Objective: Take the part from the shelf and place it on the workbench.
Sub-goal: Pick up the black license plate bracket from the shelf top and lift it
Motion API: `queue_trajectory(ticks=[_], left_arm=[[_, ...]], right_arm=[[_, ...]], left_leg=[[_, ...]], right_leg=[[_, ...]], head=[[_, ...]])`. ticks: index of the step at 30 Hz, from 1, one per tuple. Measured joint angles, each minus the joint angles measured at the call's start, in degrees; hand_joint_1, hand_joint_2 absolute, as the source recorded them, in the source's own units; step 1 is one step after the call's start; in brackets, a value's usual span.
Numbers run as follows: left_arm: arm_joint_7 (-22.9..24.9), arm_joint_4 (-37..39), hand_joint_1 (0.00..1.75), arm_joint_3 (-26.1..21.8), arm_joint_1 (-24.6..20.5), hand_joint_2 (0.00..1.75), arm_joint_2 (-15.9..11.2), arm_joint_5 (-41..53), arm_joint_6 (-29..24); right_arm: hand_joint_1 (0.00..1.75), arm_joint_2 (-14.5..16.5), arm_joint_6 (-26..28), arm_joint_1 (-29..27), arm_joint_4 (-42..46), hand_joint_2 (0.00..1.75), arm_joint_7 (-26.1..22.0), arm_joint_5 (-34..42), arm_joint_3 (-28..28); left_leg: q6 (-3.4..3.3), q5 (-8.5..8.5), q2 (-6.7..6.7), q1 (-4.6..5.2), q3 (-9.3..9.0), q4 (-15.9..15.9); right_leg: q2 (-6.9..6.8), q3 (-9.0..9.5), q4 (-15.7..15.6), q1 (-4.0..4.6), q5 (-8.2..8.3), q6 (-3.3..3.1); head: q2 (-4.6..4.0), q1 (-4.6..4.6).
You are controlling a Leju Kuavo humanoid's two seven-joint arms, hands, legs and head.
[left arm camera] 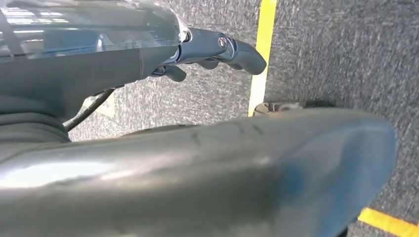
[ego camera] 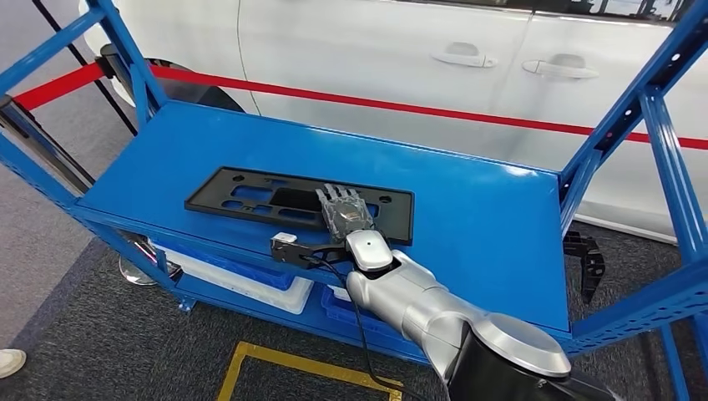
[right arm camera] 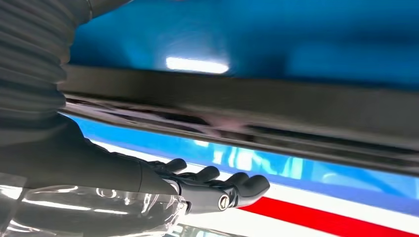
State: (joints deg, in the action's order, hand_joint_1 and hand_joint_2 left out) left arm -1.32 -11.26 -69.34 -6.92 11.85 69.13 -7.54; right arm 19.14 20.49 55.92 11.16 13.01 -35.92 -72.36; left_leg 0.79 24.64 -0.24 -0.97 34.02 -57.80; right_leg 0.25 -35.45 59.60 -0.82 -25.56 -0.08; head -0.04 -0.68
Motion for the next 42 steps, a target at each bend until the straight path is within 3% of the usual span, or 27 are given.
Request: queue_trajectory(ticks=[3, 4, 5, 7, 9, 10, 11, 13, 15, 19, 21, 23, 24, 25, 26, 28, 30, 33, 35, 38, 39, 40, 41, 42], left_arm=[[0.03, 0.0, 0.0, -0.08, 0.02, 0.0, -0.1, 0.01, 0.0], [0.03, 0.0, 0.0, -0.09, 0.01, 0.0, -0.11, 0.01, 0.01], [0.03, 0.0, 0.0, -0.09, 0.01, 0.0, -0.13, 0.03, 0.01], [0.1, 0.0, 0.0, -0.1, 0.11, 0.0, -0.16, 0.12, 0.06], [0.21, 0.0, 0.0, -0.11, 0.32, 0.0, -0.18, 0.32, 0.21], [0.25, 0.0, 0.0, -0.12, 0.42, 0.0, -0.19, 0.43, 0.33], [0.29, 0.0, 0.0, -0.13, 0.47, 0.0, -0.19, 0.53, 0.48], [0.43, 0.0, 0.0, -0.12, 0.46, 0.0, -0.2, 0.65, 0.7], [0.82, 0.0, 0.0, -0.11, 0.43, 0.0, -0.21, 0.91, 0.81], [1.71, 0.0, 0.0, -0.1, 0.66, 0.0, -0.18, 1.42, 0.95], [1.81, 0.0, 0.0, -0.1, 0.65, 0.0, -0.16, 1.56, 1.01], [1.78, 0.0, 0.0, -0.1, 0.71, 0.0, -0.15, 1.57, 1.04], [1.72, 0.0, 0.0, -0.1, 0.75, 0.0, -0.15, 1.57, 1.07], [1.6, 0.0, 0.0, -0.1, 0.77, 0.0, -0.15, 1.57, 1.11], [1.43, 0.0, 0.0, -0.1, 0.77, 0.0, -0.14, 1.57, 1.19], [1.09, 0.0, 0.0, -0.1, 0.75, 0.0, -0.1, 1.57, 1.4], [0.97, 0.0, 0.0, -0.1, 0.72, 0.0, -0.07, 1.57, 1.53], [0.91, 0.0, 0.0, -0.1, 0.69, 0.0, -0.07, 1.57, 1.57], [0.89, 0.0, 0.0, -0.1, 0.68, 0.0, -0.07, 1.57, 1.59], [0.87, 0.0, 0.0, -0.1, 0.76, 0.0, -0.07, 1.57, 1.61], [0.88, 0.0, 0.0, -0.1, 0.8, 0.0, -0.07, 1.57, 1.61], [0.88, 0.0, 0.0, -0.1, 0.85, 0.0, -0.07, 1.57, 1.61], [0.88, 0.0, 0.0, -0.1, 0.88, 0.0, -0.07, 1.57, 1.61], [0.88, 0.0, 0.0, -0.1, 0.88, 0.0, -0.07, 1.57, 1.61]], right_arm=[[0.0, -0.16, -0.03, 0.02, -0.07, 1.75, -0.01, -0.04, 0.13], [0.0, -0.19, -0.02, 0.04, -0.08, 1.75, -0.01, -0.05, 0.14], [0.0, -0.19, -0.04, 0.01, -0.08, 1.75, 0.01, -0.07, 0.15], [0.0, -0.21, -0.15, -0.2, -0.08, 1.75, 0.04, -0.08, 0.19], [0.0, -0.24, -0.28, -0.5, -0.08, 1.75, 0.06, -0.13, 0.27], [0.0, -0.25, -0.33, -0.59, -0.08, 1.75, 0.06, -0.16, 0.31], [0.0, -0.25, -0.38, -0.62, -0.08, 1.75, 0.06, -0.2, 0.37], [0.0, -0.25, -0.42, -0.64, -0.08, 1.75, 0.06, -0.23, 0.53], [0.0, -0.28, -0.35, -0.7, -0.09, 1.75, 0.11, -0.16, 0.74], [0.0, -0.43, -0.07, -1.0, -0.13, 1.75, 0.21, 0.26, 1.31], [0.02, -0.6, -0.1, -1.11, -0.17, 1.75, 0.53, 0.38, 1.51], [0.85, -0.76, -0.14, -1.32, -0.19, 1.75, 0.92, 0.38, 1.58], [1.27, -0.84, -0.15, -1.44, -0.19, 1.75, 1.05, 0.37, 1.58], [1.68, -0.9, -0.17, -1.53, -0.19, 1.75, 1.15, 0.34, 1.58], [1.69, -0.95, -0.19, -1.59, -0.2, 1.75, 1.26, 0.31, 1.59], [1.69, -1.03, -0.2, -1.62, -0.21, 1.75, 1.49, 0.27, 1.63], [1.69, -1.11, -0.19, -1.65, -0.22, 1.75, 1.73, 0.22, 1.71], [1.69, -1.28, -0.2, -1.75, -0.27, 1.75, 1.9, 0.15, 1.8], [1.69, -1.36, -0.22, -1.79, -0.31, 1.75, 1.9, 0.14, 1.88], [1.69, -1.38, -0.2, -1.91, -0.37, 1.75, 1.86, 0.13, 1.98], [1.69, -1.39, -0.2, -2.02, -0.4, 1.75, 1.86, 0.11, 1.98], [1.71, -1.4, -0.2, -2.08, -0.43, 1.75, 1.86, 0.09, 1.98], [1.72, -1.41, -0.2, -2.11, -0.45, 1.75, 1.86, 0.07, 1.98], [1.73, -1.41, -0.2, -2.08, -0.45, 1.75, 1.87, 0.03, 1.98]], left_leg=[[1.03, 0.13, 0.03, -0.14, -0.2, 0.15], [1.29, 0.87, 0.06, -0.21, 0.09, -0.71], [1.46, 2.18, 0.07, -0.24, 0.86, -2.62], [1.69, 6.03, 0.08, -0.25, 3.97, -9.83], [1.67, 7.83, 0.08, -0.23, 6.46, -15.54], [1.51, 7.1, 0.08, -0.2, 6.27, -15.35], [1.25, 5.46, 0.08, -0.15, 4.99, -12.9], [0.49, 2.16, 0.08, 0.14, 0.93, -5.0], [-0.08, 1.12, 0.09, 0.49, -1.4, -0.39], [-1.02, 0.52, 0.2, 0.38, -1.9, 0.97], [-1.5, 0.07, 0.35, 0.18, -1.94, 1.48], [-1.64, -0.01, 0.42, 0.19, -1.79, 1.49], [-1.63, -0.01, 0.45, 0.19, -1.77, 1.45], [-1.61, 0.01, 0.46, 0.18, -1.78, 1.4], [-1.54, 0.05, 0.44, 0.17, -1.8, 1.31], [-1.24, 0.24, 0.35, 0.2, -1.79, 1.03], [-0.71, 0.46, 0.26, 0.39, -1.58, 0.66], [0.32, 0.57, 0.22, 0.32, -1.4, 0.6], [0.94, 1.96, 0.23, 0.15, -0.62, -1.19], [1.54, 7.06, 0.24, 0.04, 3.99, -11.43], [1.65, 7.93, 0.24, 0.03, 5.46, -14.47], [1.69, 7.81, 0.24, 0.02, 6.15, -15.76], [1.65, 6.76, 0.25, 0.02, 5.91, -15.06], [1.52, 4.78, 0.25, 0.01, 4.53, -11.99]], right_leg=[[0.15, 0.21, -0.32, 0.19, 0.14, -1.06], [0.14, 0.32, -0.49, 0.13, 0.24, -1.42], [0.12, 0.41, -0.64, 0.05, 0.33, -1.71], [0.07, 0.44, -0.71, 0.19, 0.37, -2.13], [0.08, 0.44, -0.69, 0.47, 0.37, -2.28], [0.11, 0.5, -0.68, 0.58, 0.36, -2.3], [0.16, 0.58, -0.68, 0.66, 0.36, -2.31], [0.21, 0.72, -0.67, 0.84, 0.34, -2.23], [0.23, 0.68, -0.64, 0.96, 0.39, -1.86], [0.19, 0.42, -0.03, 0.85, -0.14, -0.6], [0.11, -1.63, 4.43, 0.66, -3.08, -0.03], [0.07, -5.01, 11.56, 0.47, -6.48, 0.32], [0.06, -6.05, 13.85, 0.35, -7.02, 0.46], [0.04, -6.24, 14.34, 0.22, -6.54, 0.54], [0.02, -5.26, 12.48, 0.09, -5.01, 0.56], [-0.06, -1.55, 5.2, -0.06, -1.5, 0.36], [-0.1, 0.79, 0.17, 0.06, -0.03, -0.08], [-0.03, 0.99, -0.81, 0.33, 0.09, -0.95], [-0.1, 1.11, -1.19, 0.2, 0.34, -1.61], [-0.22, 1.12, -1.32, 0.18, 0.42, -2.12], [-0.23, 1.13, -1.29, 0.24, 0.39, -2.16], [-0.22, 1.17, -1.26, 0.28, 0.35, -2.18], [-0.2, 1.22, -1.22, 0.29, 0.31, -2.16], [-0.15, 1.33, -1.16, 0.29, 0.24, -2.09]], head=[[0.0, -0.02], [0.0, -0.03], [0.0, -0.04], [0.0, -0.07], [0.0, -0.06], [0.0, -0.06], [0.0, -0.06], [0.0, -0.05], [0.0, -0.04], [0.0, 0.01], [0.0, 0.1], [0.0, 0.13], [0.0, 0.14], [0.0, 0.14], [0.0, 0.14], [0.0, 0.15], [0.0, 0.12], [0.0, 0.09], [0.0, 0.07], [0.0, 0.03], [0.0, 0.03], [0.0, 0.03], [0.0, 0.02], [0.0, 0.03]])
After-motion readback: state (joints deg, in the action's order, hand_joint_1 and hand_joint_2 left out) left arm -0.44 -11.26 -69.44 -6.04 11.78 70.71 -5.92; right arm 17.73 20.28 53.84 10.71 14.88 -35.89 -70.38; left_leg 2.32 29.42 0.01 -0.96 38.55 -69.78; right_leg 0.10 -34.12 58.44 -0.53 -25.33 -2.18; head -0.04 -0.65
